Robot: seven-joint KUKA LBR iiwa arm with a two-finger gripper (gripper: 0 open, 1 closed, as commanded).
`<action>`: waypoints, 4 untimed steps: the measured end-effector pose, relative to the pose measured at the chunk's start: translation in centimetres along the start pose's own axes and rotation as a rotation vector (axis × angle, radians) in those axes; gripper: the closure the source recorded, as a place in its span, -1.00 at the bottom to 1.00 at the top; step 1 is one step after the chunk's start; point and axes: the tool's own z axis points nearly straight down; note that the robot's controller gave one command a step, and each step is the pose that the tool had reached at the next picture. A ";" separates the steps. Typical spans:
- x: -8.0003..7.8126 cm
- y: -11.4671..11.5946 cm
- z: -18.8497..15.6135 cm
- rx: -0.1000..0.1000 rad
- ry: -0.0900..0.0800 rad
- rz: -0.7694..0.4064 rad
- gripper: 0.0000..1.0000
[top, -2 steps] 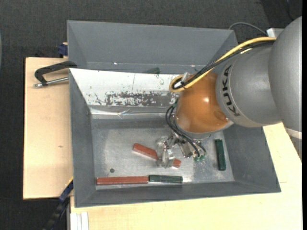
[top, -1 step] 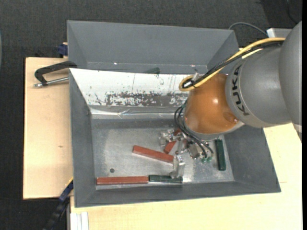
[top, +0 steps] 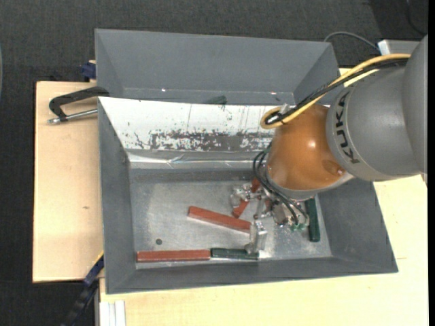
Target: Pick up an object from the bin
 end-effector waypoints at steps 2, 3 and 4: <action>0.6 3.5 1.6 0.000 -0.002 0.148 1.00; -3.7 2.7 -9.7 0.001 -0.004 0.213 1.00; -3.7 2.7 -9.7 0.001 -0.004 0.213 1.00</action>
Offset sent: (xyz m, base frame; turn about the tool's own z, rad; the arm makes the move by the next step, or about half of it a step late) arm 0.0000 0.0000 0.0000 0.0000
